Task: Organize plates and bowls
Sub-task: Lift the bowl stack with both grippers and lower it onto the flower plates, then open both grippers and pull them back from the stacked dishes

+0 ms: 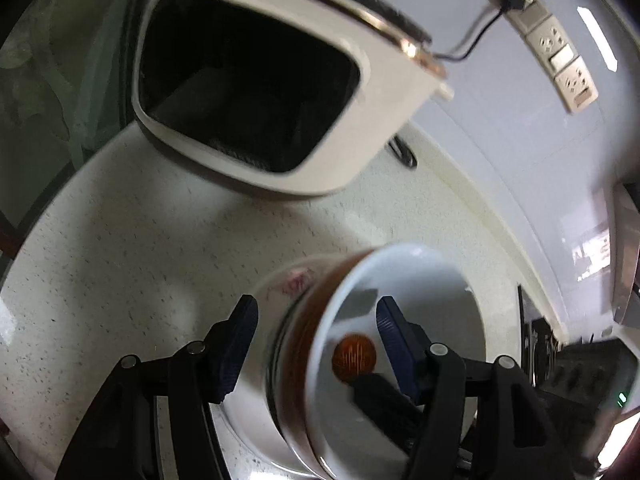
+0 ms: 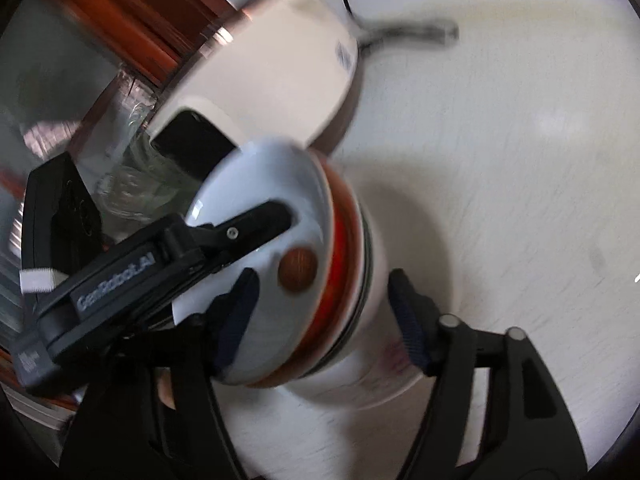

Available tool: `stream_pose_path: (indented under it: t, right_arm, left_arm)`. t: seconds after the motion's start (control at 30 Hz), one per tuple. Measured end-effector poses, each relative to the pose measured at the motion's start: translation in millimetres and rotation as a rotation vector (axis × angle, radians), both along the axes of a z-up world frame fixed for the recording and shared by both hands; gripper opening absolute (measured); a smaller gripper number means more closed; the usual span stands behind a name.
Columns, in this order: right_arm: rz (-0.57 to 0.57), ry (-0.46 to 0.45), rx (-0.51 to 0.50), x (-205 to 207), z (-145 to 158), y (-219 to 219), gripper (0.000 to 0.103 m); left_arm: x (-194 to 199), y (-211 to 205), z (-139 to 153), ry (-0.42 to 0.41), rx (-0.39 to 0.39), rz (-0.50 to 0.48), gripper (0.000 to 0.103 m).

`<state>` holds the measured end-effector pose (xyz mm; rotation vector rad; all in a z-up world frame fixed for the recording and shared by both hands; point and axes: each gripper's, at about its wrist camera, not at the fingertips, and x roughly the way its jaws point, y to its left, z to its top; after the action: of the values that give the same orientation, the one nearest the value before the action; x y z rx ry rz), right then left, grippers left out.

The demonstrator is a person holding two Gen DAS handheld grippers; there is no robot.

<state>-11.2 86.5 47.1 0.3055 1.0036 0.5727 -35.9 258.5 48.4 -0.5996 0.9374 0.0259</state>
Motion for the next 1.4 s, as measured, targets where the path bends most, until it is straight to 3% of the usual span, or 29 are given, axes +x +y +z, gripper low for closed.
stream_pose_path:
  t: [0.17,0.23,0.4,0.47,0.63,0.9,1.07,1.13,1.23,1.4]
  right_arm:
    - [-0.09,-0.218,-0.09,-14,33,-19,0.082]
    - [-0.135,-0.3,-0.092,-22,41,-32,0.083]
    - [-0.154,-0.389,-0.099,-40,47,-57,0.084]
    - [-0.165,-0.432,-0.107,-50,46,-68,0.087]
    - [-0.196,-0.539,-0.153,-89,39,-92,0.093]
    - [-0.235,-0.586,-0.119,-153,5,-134,0.096]
    - [-0.211,-0.585,-0.162,-187,-19,-138,0.097]
    - [-0.198,-0.603,-0.166,-199,-24,-138,0.097]
    - [-0.2,-0.655,-0.175,-220,-33,-140,0.097]
    - [-0.225,-0.7,-0.195,-236,-41,-146,0.097]
  left_arm:
    - [-15,7,16,-0.115,0.056,0.076,0.084]
    - [-23,5,24,-0.169,0.115,0.102,0.085]
    - [-45,-11,38,-0.265,0.223,0.125,0.087]
    - [-63,-23,47,-0.329,0.282,0.137,0.102]
    - [-102,-53,60,-0.43,0.38,0.175,0.103]
    - [-168,-99,44,-0.465,0.473,0.155,0.103]
    - [-206,-126,8,-0.443,0.68,0.251,0.103]
    - [-215,-133,-2,-0.436,0.728,0.254,0.103]
    - [-227,-134,-15,-0.425,0.686,0.208,0.103]
    - [-244,-135,-25,-0.437,0.686,0.19,0.103]
